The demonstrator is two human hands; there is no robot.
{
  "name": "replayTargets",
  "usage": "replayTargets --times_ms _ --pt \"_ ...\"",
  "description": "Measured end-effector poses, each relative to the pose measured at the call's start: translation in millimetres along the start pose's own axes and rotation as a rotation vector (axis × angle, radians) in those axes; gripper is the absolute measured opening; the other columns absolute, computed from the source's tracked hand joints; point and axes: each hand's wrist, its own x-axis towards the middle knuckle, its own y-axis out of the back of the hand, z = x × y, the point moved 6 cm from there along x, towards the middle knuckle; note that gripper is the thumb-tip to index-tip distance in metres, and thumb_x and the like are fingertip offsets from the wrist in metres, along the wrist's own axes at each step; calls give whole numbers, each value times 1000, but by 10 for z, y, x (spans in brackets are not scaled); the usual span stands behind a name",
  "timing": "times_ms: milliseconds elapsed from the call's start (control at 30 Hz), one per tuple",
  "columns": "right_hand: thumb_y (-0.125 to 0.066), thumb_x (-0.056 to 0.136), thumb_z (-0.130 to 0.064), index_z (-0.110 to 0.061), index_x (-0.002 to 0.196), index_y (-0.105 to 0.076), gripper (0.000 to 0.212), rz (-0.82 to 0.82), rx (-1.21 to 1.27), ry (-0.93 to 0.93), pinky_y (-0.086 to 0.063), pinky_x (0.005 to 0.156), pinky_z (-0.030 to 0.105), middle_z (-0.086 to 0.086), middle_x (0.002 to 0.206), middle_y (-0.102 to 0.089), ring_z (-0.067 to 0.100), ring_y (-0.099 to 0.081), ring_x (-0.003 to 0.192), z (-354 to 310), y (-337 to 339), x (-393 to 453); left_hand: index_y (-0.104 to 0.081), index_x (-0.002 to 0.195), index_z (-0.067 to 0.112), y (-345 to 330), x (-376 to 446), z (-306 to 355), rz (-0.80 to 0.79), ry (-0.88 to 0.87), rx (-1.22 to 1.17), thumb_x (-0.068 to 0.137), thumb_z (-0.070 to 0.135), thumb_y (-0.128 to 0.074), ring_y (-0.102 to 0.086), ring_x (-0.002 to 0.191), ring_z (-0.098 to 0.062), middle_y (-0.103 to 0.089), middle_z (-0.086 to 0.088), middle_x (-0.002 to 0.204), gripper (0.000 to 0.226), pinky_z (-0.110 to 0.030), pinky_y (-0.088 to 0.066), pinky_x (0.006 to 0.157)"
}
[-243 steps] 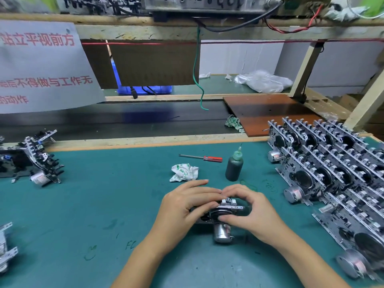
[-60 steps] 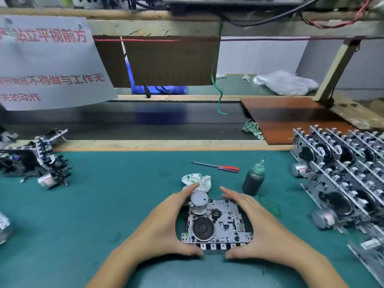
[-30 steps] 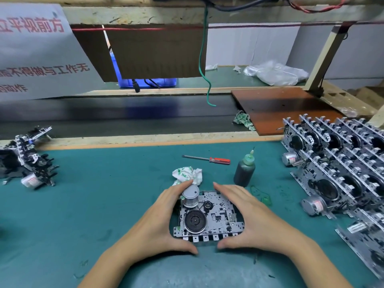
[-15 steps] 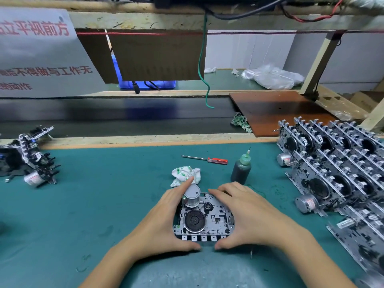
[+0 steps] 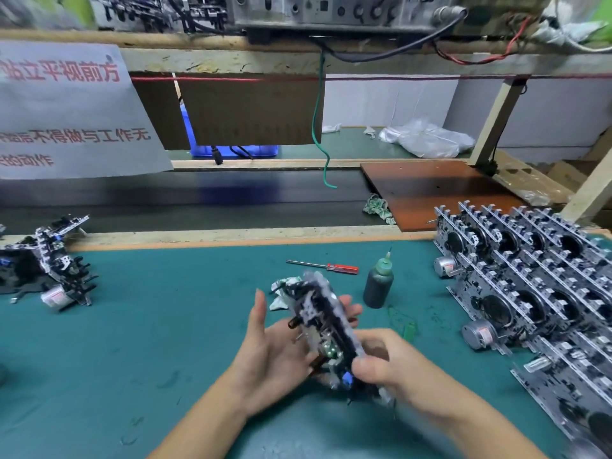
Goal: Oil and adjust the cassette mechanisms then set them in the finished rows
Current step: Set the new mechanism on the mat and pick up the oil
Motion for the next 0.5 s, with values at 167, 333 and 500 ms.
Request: replayTargets --times_ms 167,333,500 --pt "-75 62 -63 -29 108 -72 58 -123 336 -8 -47 97 38 -2 115 -68 16 -60 114 32 -203 -25 -48 140 20 -192 93 -24 -37 -25 -115 58 90 -51 -8 90 -12 -48 -10 141 108 -29 -13 90" --pt "-64 75 -64 -29 75 -76 37 406 -252 147 -45 70 14 -17 77 -71 -5 -62 74 -115 271 -129 -36 145 3 -201 74 38 -113 -87 -291 80 72 -49 -33 138 -33 -40 -19 147 96 -51 -14 118" --pt "-66 84 -34 -39 93 -58 13 477 -1063 85 -43 90 26 -23 97 -62 -5 -54 98 -104 664 -423 -44 139 1 88 21 12 28 -26 -402 74 75 -55 -37 134 -41 -39 -25 145 99 -55 -37 105"
